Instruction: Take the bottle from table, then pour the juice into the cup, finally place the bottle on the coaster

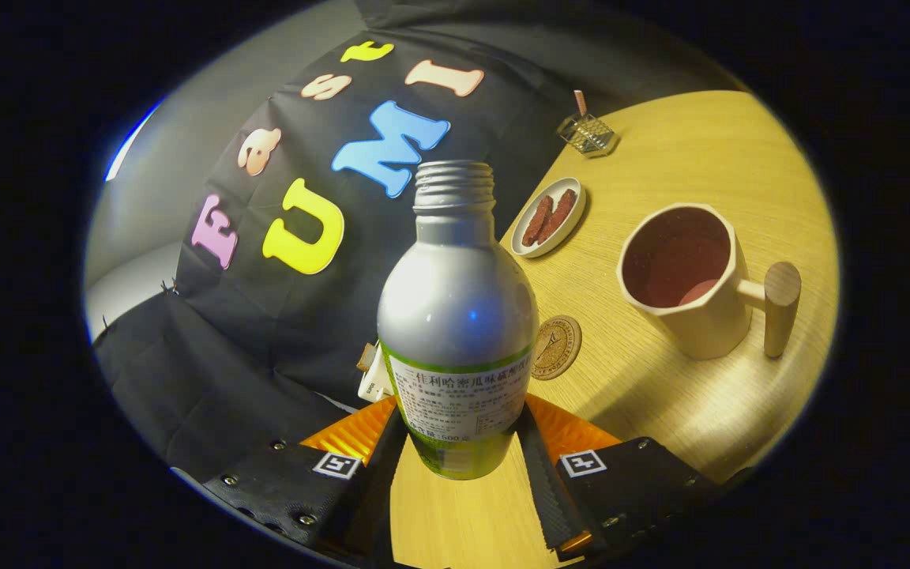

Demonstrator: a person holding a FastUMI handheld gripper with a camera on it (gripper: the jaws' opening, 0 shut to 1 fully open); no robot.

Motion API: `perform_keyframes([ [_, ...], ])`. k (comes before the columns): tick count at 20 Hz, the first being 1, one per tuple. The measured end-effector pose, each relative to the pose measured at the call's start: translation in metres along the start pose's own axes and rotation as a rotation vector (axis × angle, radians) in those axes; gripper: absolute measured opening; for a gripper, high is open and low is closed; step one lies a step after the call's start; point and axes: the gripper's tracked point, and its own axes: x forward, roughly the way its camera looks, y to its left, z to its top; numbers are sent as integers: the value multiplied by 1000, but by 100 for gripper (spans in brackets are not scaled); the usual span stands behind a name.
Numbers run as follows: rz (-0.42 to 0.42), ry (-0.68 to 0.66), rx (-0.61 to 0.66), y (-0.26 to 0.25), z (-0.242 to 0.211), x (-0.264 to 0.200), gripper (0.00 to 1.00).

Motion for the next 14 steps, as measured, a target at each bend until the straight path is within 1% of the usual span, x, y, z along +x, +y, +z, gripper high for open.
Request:
perform_keyframes([
  [4,18,4,118,-2,2,5,77],
  [7,54,22,210,4,-1,8,77],
  [10,50,15,289,3,0,8,77],
  [14,32,19,347,-2,-2,7,76],
])
